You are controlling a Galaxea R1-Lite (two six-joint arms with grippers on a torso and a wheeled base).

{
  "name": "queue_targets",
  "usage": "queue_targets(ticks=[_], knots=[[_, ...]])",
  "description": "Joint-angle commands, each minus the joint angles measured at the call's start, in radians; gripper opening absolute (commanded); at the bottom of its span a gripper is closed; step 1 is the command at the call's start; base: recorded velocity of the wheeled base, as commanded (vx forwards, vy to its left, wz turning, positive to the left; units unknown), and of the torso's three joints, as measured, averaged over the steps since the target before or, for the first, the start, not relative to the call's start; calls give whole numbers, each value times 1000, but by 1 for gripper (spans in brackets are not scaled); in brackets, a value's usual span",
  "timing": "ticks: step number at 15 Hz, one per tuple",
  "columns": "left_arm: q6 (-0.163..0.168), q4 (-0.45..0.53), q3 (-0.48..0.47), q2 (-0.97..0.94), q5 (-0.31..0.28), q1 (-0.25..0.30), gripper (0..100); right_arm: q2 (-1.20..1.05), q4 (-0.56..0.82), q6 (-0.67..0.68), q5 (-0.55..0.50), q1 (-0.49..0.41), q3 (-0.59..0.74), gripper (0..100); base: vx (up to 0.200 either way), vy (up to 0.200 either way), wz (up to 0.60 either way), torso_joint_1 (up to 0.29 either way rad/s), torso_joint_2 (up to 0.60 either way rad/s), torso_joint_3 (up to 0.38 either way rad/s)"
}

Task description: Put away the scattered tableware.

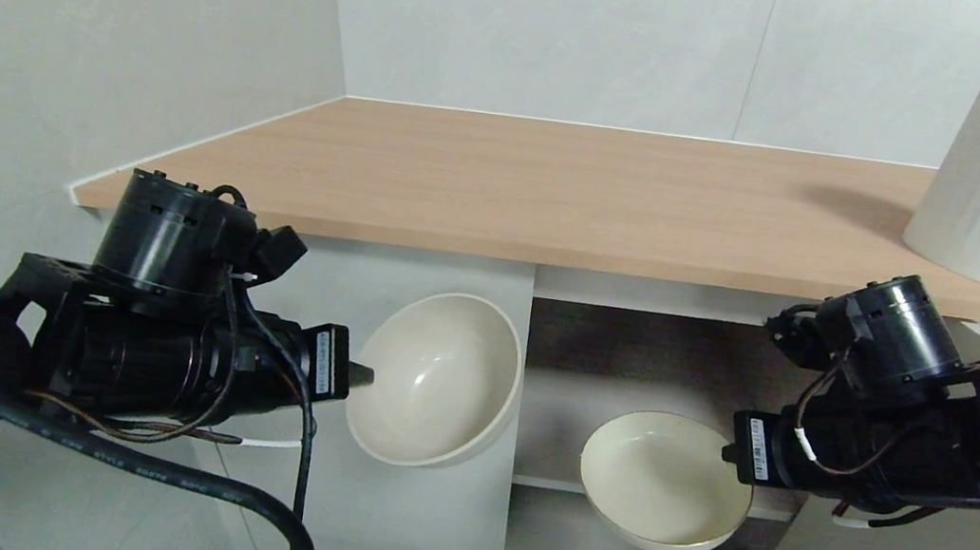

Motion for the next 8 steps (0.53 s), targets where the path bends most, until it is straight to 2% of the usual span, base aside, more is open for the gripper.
queue_targets(ticks=[1, 8], knots=[[0, -1, 0, 1, -1, 0, 0, 9, 0, 0, 0, 1, 0, 0, 0, 0, 0, -46, 193, 139], [0, -1, 0, 3, -1, 0, 0, 84, 0, 0, 0, 1, -8, 0, 0, 0, 0, -5, 24, 13]])
